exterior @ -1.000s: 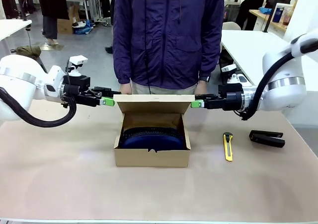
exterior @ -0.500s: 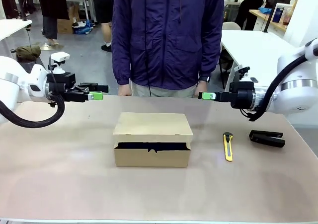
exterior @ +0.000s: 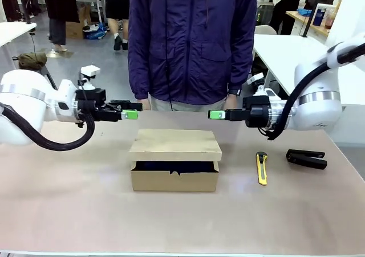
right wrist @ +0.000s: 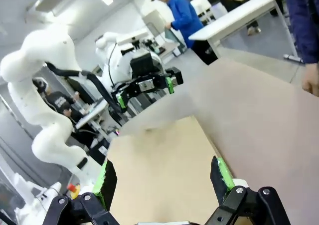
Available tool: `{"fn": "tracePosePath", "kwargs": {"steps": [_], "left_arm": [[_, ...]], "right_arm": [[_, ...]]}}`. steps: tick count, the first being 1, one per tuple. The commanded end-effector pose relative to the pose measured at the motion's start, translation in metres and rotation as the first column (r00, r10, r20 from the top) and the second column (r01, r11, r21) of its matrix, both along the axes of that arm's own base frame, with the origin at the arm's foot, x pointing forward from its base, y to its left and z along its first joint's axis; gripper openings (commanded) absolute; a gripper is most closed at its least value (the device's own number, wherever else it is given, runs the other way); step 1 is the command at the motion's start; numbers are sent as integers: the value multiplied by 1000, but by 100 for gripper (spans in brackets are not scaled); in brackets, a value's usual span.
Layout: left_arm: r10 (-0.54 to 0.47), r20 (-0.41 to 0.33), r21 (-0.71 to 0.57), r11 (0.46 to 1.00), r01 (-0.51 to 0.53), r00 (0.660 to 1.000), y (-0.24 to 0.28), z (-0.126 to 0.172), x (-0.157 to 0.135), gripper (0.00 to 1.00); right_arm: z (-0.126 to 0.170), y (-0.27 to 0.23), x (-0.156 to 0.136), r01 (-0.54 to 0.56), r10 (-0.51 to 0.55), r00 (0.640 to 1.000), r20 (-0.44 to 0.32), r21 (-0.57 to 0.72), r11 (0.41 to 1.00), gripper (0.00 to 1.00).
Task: Pack the item into the box.
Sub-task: Close the Mailer Box.
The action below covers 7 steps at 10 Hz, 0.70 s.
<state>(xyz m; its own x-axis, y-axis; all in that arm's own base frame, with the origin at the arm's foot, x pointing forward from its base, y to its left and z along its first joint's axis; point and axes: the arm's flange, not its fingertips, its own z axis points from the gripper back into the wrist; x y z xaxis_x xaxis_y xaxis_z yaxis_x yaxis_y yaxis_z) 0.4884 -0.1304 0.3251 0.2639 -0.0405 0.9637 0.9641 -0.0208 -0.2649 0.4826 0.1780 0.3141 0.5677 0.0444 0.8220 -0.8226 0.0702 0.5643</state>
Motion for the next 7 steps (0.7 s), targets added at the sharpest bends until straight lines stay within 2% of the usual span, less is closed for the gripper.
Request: {"fn": "tracePosePath", "kwargs": {"steps": [1, 2, 3, 7], "left_arm": [[-32, 51, 117, 993, 25, 998, -9, -2, -5, 100], [-60, 78, 189, 981, 44, 995, -15, -8, -13, 100], [-48, 111, 230, 973, 21, 993, -22, -13, -19, 100], [-8, 185, 293, 955, -47, 983, -34, -28, -24, 100]], "right_arm": [[-6, 14, -1, 22, -6, 995, 103, -155, 988, 100], [-12, 21, -4, -22, 44, 993, 106, -204, 979, 100], [-14, 25, -7, -29, 56, 992, 113, -231, 973, 100], [-17, 24, -28, -60, 112, 982, 155, -308, 949, 100]]}}
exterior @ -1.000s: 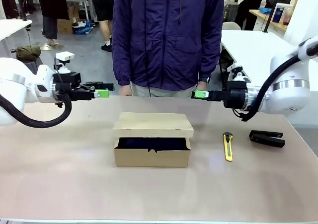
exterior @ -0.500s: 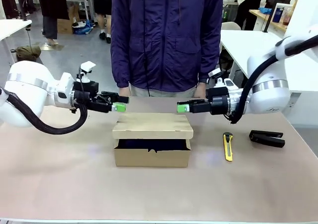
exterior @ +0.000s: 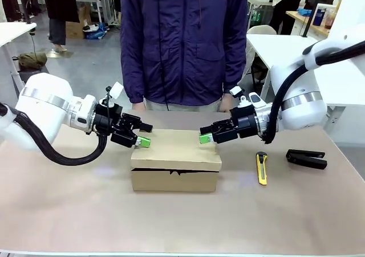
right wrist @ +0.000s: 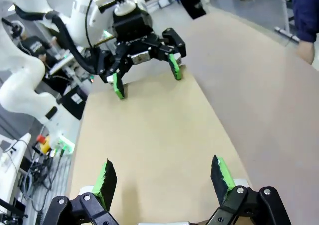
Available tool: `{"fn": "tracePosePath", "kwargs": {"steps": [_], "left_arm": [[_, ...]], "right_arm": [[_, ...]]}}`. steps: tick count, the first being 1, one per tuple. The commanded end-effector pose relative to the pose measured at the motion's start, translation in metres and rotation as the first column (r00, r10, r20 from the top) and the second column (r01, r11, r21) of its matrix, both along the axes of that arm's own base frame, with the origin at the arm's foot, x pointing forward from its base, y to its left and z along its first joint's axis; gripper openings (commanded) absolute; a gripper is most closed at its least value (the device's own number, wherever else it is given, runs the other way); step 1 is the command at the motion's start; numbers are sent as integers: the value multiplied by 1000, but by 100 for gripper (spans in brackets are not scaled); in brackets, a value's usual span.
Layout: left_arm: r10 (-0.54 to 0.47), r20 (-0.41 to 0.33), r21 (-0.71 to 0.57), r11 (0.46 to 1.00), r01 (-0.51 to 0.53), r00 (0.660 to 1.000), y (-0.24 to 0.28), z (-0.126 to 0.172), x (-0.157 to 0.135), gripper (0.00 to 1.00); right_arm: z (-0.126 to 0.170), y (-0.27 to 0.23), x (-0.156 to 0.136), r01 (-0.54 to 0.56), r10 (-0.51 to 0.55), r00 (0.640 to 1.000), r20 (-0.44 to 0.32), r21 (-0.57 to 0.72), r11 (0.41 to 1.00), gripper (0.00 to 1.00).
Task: Pack the item into the box.
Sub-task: Close the Mailer Box.
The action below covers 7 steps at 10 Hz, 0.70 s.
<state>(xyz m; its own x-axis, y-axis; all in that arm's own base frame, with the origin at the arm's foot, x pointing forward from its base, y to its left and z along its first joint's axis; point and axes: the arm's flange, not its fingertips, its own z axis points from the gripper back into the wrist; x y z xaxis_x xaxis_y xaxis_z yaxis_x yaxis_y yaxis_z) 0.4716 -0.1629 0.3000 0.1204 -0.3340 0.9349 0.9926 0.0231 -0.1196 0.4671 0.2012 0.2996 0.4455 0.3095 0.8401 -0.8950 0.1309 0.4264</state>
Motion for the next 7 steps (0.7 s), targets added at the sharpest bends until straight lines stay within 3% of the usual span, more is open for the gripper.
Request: {"fn": "tracePosePath", "kwargs": {"steps": [1, 7], "left_arm": [[45, 55, 12, 999, -46, 997, -4, -5, -8, 100], [97, 102, -30, 995, -94, 990, 1, 8, -9, 100]], "right_arm": [[-6, 3, -16, -23, 26, 998, 52, -63, 998, 100], [4, -7, -20, -69, 70, 994, 86, -10, 998, 100]]}}
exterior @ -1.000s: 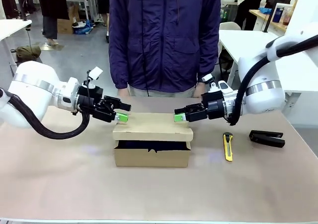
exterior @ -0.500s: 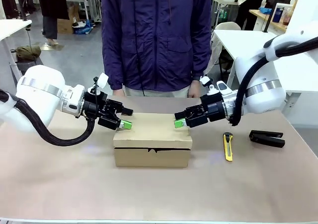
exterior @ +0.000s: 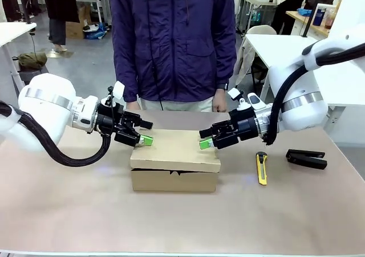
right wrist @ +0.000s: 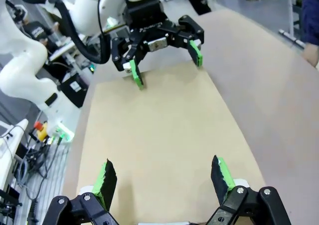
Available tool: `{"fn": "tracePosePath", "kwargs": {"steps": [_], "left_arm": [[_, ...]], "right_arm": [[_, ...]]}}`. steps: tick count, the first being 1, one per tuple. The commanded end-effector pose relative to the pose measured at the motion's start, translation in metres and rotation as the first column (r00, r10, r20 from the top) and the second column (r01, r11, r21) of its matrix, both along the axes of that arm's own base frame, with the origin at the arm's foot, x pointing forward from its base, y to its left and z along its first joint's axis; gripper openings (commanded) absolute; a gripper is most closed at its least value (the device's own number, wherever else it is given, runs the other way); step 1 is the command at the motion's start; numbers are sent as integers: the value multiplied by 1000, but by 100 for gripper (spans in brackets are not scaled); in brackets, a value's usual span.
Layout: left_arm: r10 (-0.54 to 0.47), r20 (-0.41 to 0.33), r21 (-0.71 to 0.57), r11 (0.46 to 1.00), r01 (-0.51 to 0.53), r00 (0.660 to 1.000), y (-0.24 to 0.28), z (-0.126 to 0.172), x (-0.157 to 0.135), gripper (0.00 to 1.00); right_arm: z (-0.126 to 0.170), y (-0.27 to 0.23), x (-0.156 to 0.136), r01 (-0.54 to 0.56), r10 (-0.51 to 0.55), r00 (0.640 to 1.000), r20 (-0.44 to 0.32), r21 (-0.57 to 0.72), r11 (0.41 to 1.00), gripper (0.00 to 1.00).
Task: Pack the item into the box.
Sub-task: Close the Mailer Box.
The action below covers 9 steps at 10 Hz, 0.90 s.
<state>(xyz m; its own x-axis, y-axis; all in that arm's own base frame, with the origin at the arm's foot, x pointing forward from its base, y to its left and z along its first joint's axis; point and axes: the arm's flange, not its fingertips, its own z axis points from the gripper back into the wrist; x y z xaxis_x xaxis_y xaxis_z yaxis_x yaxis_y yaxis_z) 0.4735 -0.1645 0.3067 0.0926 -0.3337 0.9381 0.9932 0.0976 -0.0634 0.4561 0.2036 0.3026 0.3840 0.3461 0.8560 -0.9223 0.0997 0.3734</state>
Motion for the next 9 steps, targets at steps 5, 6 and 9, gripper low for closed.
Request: {"fn": "tracePosePath", "kwargs": {"steps": [5, 6, 9], "left_arm": [[-3, -130, -110, 994, -12, 992, 51, 56, -15, 100], [44, -239, -133, 988, -77, 970, 62, 66, -14, 100], [191, -687, -69, 944, -324, 702, 122, 98, -2, 100]], "right_arm": [[46, -74, -20, 187, -169, 981, -100, 225, 956, 100], [54, -88, -20, 263, -204, 948, -246, 237, 935, 100], [64, -139, -33, 423, -307, 804, -509, 127, 897, 100]]}}
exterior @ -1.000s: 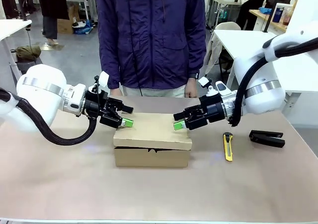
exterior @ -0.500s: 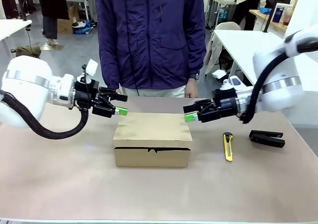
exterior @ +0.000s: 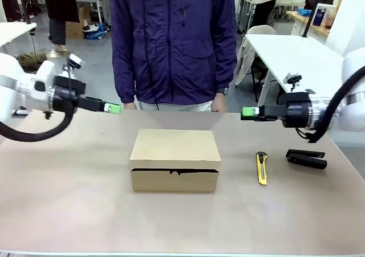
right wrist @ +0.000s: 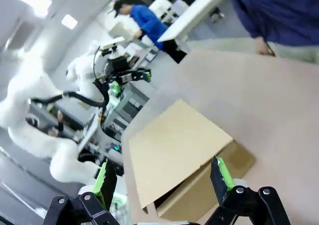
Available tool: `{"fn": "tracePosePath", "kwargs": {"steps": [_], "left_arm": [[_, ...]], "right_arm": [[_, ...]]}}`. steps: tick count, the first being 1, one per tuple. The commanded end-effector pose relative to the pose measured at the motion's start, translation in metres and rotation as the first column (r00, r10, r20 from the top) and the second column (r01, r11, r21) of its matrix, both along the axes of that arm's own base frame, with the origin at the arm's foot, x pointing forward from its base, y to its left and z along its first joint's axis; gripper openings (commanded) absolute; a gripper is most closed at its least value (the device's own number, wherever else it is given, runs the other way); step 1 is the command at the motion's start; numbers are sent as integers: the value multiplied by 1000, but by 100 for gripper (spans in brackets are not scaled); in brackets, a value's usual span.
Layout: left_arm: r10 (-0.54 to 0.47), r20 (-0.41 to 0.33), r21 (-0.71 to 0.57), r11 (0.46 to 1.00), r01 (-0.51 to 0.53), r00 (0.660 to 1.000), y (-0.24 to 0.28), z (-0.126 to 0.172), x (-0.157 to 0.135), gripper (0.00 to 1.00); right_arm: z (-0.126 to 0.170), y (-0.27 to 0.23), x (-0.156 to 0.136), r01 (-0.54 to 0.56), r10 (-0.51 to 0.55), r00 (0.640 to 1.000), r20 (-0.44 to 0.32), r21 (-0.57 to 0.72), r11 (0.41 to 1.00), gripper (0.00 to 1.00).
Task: Pack the item into the box.
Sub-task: Close the Mailer Box.
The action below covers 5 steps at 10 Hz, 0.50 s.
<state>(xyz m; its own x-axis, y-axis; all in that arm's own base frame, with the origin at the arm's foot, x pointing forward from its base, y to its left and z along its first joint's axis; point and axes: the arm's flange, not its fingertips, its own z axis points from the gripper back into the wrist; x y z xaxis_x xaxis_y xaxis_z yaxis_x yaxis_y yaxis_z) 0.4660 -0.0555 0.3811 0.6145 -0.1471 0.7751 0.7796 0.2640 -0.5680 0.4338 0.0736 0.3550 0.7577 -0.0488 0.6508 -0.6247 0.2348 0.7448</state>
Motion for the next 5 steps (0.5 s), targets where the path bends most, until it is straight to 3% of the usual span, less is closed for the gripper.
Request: {"fn": "tracePosePath", "kwargs": {"steps": [1, 2, 3, 4, 5], "left_arm": [[176, -370, -62, 975, -213, 912, 30, 27, 10, 100], [238, -504, -76, 945, -317, 830, 46, 29, 14, 100], [267, -640, -61, 917, -393, 721, 64, 30, 19, 100], [273, -732, -46, 895, -444, 625, 86, 29, 27, 100], [302, -770, -12, 874, -486, 562, 109, 24, 36, 100]], "right_arm": [[13, -28, -15, 41, -38, 977, -211, 10, 999, 100], [14, -50, -19, 37, -25, 940, -339, 26, 999, 100], [16, -71, -21, 18, -2, 881, -473, 28, 999, 100], [18, -92, -22, -1, 22, 838, -545, 38, 999, 100], [22, -114, -23, 18, 24, 826, -564, 68, 998, 100]]}}
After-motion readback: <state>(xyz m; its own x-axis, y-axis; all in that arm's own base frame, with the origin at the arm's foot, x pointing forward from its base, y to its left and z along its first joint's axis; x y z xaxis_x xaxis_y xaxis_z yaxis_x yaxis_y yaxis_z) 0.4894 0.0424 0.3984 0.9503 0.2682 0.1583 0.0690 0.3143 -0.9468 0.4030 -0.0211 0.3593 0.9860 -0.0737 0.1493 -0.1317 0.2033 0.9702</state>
